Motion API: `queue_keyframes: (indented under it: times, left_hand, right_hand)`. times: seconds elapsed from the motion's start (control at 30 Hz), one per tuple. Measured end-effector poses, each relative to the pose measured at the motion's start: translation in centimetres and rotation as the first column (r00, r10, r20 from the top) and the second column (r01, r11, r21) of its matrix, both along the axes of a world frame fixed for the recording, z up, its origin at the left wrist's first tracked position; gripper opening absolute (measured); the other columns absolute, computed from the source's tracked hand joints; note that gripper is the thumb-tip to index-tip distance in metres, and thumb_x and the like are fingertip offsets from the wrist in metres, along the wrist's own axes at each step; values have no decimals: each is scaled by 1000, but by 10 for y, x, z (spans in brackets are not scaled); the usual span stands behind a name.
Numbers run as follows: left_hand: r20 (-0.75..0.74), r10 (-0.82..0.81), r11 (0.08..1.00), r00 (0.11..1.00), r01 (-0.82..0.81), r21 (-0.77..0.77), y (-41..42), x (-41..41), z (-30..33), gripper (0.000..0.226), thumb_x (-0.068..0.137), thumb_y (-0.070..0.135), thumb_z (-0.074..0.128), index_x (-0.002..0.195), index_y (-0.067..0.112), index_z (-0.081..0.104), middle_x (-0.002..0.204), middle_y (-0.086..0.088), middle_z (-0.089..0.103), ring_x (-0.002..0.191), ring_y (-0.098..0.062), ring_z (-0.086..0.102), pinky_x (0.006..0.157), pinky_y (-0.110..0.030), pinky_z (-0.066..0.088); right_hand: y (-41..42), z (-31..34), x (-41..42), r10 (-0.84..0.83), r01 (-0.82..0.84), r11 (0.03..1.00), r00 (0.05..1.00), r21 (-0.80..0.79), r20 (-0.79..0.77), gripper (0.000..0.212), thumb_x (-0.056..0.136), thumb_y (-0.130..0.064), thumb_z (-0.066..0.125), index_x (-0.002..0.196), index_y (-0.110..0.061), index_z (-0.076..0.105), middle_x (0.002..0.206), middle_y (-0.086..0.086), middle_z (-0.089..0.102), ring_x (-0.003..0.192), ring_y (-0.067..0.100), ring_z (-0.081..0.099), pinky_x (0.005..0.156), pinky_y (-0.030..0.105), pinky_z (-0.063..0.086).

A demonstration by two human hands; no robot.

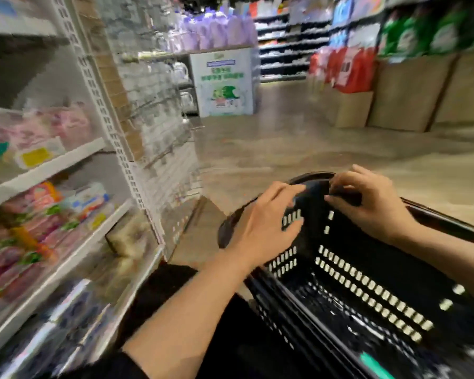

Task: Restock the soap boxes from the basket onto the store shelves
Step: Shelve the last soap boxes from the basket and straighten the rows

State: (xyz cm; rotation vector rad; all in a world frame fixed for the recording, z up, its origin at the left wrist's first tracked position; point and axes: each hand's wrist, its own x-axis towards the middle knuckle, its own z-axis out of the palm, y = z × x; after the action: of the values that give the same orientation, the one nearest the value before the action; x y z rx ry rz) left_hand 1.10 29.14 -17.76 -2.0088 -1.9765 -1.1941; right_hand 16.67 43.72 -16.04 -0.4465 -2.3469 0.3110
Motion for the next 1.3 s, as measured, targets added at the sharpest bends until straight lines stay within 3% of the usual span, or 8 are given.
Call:
queue_keyframes:
  times: [0.27,0.43,0.63,0.73,0.83,0.97,1.07,1.3]
  left_hand:
    - [-217,-338,811,916,166,-561,127,54,-69,71,83,30,72,145,21,37,137,-1,39,120,-21,51,103,-35,42]
    - [-232,-377,600,897,46,-799,176,52,-110,79,82,28,75,148,20,32,140,-7,37,124,-27,49,105,-37,41]
    - [-193,-413,388,890,-20,-922,179,25,-151,79,81,26,75,146,17,32,139,-8,36,125,-28,45,103,-34,39]
    - [-167,-368,286,915,-60,-956,172,-2,-166,85,78,29,78,147,18,31,142,-10,38,130,-28,42,108,-37,37]
    - [-66,-203,280,977,-6,-960,172,-10,-174,86,78,26,79,149,14,31,145,-11,41,132,-27,42,110,-35,36]
    - [148,-24,320,989,148,-936,180,-5,-175,81,80,20,77,148,16,33,141,-14,46,127,-28,49,108,-41,40]
    - [202,-3,329,979,192,-925,184,-3,-173,79,81,19,76,147,16,34,140,-13,48,126,-28,49,108,-43,41]
    - [227,-10,302,974,219,-928,190,-2,-168,77,79,16,77,145,17,37,138,-12,48,124,-27,51,106,-44,43]
  right_hand:
    - [67,-109,74,-93,237,881,935,-410,342,17,82,-22,74,94,-11,66,85,-5,61,81,9,56,74,18,41]
    - [109,-156,59,266,403,710,606,-578,750,31,79,-30,77,100,-11,64,81,-4,58,76,13,54,63,24,43]
    - [112,-204,37,442,488,627,420,-608,793,28,68,-31,85,79,-12,67,75,1,62,73,18,57,62,25,47]
    - [74,-240,28,681,529,502,247,-685,690,51,69,-23,85,114,-12,63,115,5,62,106,23,57,91,36,50]
    - [41,-263,31,750,449,556,92,-700,655,77,70,-9,83,137,-13,45,127,7,48,116,25,48,95,33,45]
    - [40,-282,47,804,318,541,77,-778,590,94,64,5,83,143,-22,40,124,8,43,115,27,45,85,33,47]
    - [31,-291,51,663,99,745,-8,-659,748,94,64,-11,86,140,-32,35,128,14,39,115,34,46,93,42,46]
    - [38,-291,59,641,189,711,223,-677,735,80,61,-4,86,126,-15,40,121,15,49,96,24,48,70,20,43]
